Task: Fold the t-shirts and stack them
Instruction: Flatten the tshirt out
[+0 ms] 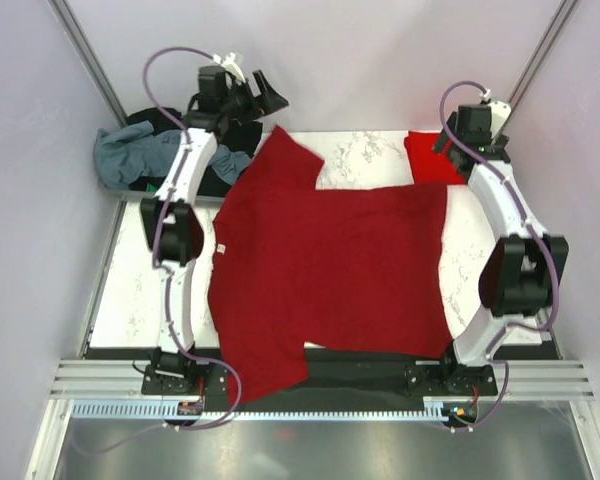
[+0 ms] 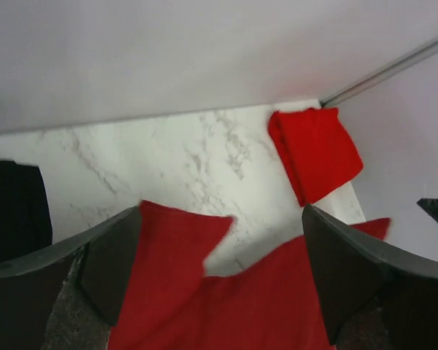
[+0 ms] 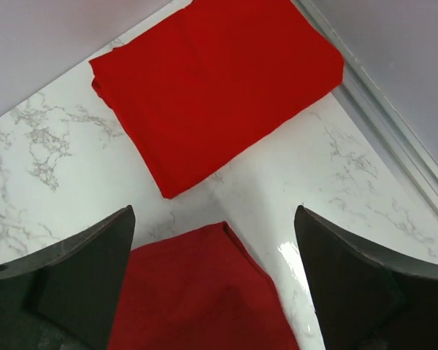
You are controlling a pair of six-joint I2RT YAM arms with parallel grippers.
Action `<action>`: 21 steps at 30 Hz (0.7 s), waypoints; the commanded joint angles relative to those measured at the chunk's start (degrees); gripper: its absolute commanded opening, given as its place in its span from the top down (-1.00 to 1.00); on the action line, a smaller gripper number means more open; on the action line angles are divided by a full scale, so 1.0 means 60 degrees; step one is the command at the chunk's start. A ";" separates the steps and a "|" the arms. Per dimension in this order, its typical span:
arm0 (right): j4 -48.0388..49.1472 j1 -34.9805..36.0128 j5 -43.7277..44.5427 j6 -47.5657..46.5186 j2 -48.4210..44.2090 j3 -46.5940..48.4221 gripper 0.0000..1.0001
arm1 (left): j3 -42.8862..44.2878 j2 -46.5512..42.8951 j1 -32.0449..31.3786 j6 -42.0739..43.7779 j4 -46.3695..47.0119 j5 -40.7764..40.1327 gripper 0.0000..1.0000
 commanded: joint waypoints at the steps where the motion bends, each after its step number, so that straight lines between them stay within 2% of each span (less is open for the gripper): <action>1: 0.0705 -0.0324 -0.0846 0.0005 0.0583 0.1312 -0.97 | 0.1698 0.1237 0.0125 -0.1228 -0.1010 0.0983 -0.99; 6: 0.0734 -0.0178 -0.2076 0.0120 0.0074 0.1081 -0.96 | -0.0832 -0.0340 -0.0036 -0.0735 -0.0776 0.0633 -0.99; 8: 0.0749 -0.0090 -0.2791 0.0355 -0.0541 0.0277 -0.96 | -0.1840 -0.0941 -0.0036 -0.0602 -0.0776 0.0618 -0.99; 11: 0.0734 0.0786 -0.3672 0.0882 -0.1216 -0.1114 -0.96 | -0.3131 -0.2302 -0.0036 -0.0221 -0.0879 0.0328 -0.99; 15: 0.1158 0.1506 -0.5063 0.1614 -0.1744 -0.3107 -0.96 | -0.6143 -0.4338 -0.0080 0.0466 -0.0981 -0.0376 -0.99; 18: 0.1028 0.1974 -0.5360 0.1821 -0.1934 -0.4017 -0.94 | -0.7961 -0.5993 -0.0080 0.0687 -0.1390 -0.1400 -0.99; 21: 0.0314 0.2619 -0.4469 0.1996 -0.2578 -0.4618 -0.96 | -0.9665 -0.7896 -0.0094 0.0573 -0.2224 -0.2790 -0.97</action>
